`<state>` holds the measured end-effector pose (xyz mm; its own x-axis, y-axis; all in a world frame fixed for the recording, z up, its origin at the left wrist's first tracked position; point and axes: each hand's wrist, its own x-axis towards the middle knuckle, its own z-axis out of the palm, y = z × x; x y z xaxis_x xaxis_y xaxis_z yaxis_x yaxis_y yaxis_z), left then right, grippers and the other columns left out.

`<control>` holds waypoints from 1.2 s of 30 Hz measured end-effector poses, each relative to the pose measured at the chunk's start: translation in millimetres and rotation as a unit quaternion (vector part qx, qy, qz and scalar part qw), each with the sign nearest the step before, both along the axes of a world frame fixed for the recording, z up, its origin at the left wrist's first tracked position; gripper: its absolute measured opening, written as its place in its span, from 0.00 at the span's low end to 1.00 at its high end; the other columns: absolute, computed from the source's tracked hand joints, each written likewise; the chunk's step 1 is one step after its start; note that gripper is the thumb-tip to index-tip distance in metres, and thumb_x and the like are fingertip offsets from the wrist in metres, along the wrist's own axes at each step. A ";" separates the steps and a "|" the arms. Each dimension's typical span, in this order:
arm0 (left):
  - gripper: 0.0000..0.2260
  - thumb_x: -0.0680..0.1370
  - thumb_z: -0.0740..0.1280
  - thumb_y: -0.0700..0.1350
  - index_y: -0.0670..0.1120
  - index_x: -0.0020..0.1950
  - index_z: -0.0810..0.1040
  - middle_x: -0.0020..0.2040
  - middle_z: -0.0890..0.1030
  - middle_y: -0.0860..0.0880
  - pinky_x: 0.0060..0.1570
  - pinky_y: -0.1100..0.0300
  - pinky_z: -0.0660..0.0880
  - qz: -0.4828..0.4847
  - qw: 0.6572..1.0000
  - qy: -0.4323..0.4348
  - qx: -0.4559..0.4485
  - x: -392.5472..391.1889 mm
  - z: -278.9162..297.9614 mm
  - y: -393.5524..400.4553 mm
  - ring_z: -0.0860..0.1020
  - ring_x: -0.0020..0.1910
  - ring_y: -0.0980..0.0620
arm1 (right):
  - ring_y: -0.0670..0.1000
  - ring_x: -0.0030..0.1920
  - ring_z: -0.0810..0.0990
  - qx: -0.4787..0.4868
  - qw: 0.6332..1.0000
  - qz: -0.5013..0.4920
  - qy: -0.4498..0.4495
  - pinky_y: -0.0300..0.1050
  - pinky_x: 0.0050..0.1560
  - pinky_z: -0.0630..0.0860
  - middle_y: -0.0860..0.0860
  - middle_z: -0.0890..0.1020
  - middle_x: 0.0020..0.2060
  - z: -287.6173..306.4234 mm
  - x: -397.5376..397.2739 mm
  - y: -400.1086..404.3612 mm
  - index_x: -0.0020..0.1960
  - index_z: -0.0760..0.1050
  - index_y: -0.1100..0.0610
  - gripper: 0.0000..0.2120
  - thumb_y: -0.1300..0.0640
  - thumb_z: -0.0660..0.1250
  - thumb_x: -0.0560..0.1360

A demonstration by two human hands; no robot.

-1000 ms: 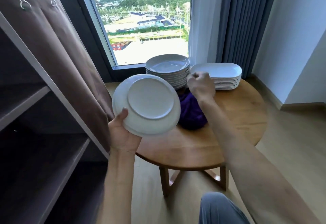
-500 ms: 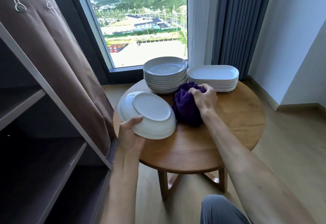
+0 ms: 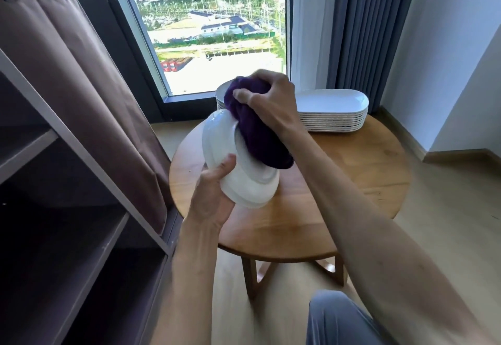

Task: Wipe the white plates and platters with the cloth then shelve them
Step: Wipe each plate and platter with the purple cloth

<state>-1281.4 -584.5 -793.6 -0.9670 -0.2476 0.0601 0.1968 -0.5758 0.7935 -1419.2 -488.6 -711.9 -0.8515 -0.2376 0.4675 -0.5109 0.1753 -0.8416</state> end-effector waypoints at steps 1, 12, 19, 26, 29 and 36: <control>0.25 0.79 0.66 0.43 0.41 0.76 0.71 0.68 0.79 0.38 0.57 0.46 0.80 0.006 1.000 0.005 -0.006 -0.3 0.7 1.7 0.79 0.65 0.39 | 0.43 0.42 0.80 0.003 0.999 0.030 0.026 0.40 0.47 0.78 0.45 0.83 0.39 5.8 5.4 -1.1 0.43 0.82 0.52 0.07 0.52 0.77 0.69; 0.26 0.87 0.47 0.59 0.52 0.69 0.81 0.68 0.81 0.47 0.67 0.50 0.75 0.032 0.994 0.078 0.073 -3.8 -0.2 5.9 0.78 0.68 0.47 | 0.53 0.51 0.83 -0.049 0.967 0.250 0.021 0.50 0.56 0.79 0.55 0.85 0.52 -7.4 41.9 0.4 0.66 0.76 0.57 0.19 0.62 0.69 0.75; 0.22 0.78 0.68 0.43 0.45 0.73 0.74 0.64 0.82 0.43 0.57 0.52 0.80 0.062 0.998 0.000 -0.020 -7.1 -10.7 13.1 0.81 0.63 0.45 | 0.51 0.51 0.81 0.165 0.963 0.189 0.103 0.51 0.55 0.77 0.50 0.85 0.48 25.3 29.2 -23.4 0.52 0.85 0.53 0.09 0.57 0.74 0.72; 0.29 0.71 0.70 0.37 0.41 0.73 0.74 0.66 0.78 0.38 0.63 0.43 0.78 0.033 0.998 0.055 -0.021 2.0 -9.0 12.5 0.78 0.64 0.39 | 0.51 0.54 0.81 0.057 0.988 0.121 -0.072 0.52 0.60 0.79 0.50 0.84 0.52 11.7 -17.7 -1.6 0.53 0.84 0.51 0.10 0.48 0.72 0.75; 0.31 0.70 0.70 0.38 0.40 0.74 0.72 0.65 0.79 0.38 0.60 0.44 0.80 0.033 0.998 0.054 -0.015 4.7 -11.0 15.3 0.78 0.64 0.38 | 0.50 0.54 0.82 0.016 0.985 0.109 -0.135 0.53 0.60 0.80 0.49 0.84 0.52 -7.9 -30.0 9.7 0.54 0.83 0.50 0.14 0.43 0.72 0.74; 0.30 0.71 0.66 0.31 0.44 0.74 0.75 0.64 0.82 0.43 0.57 0.47 0.80 0.029 0.992 0.113 -0.038 11.2 -5.0 8.6 0.80 0.64 0.42 | 0.55 0.50 0.85 -0.151 0.931 0.117 -0.312 0.51 0.54 0.80 0.54 0.87 0.49 -56.0 -32.8 38.3 0.56 0.83 0.61 0.24 0.41 0.74 0.73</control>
<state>-1270.2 -575.9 -798.6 -0.9113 -0.2885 0.2937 0.4048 -0.4987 0.7664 -1452.1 -450.3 -767.9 -0.9213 -0.3882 -0.0246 0.0983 -0.1714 -0.9803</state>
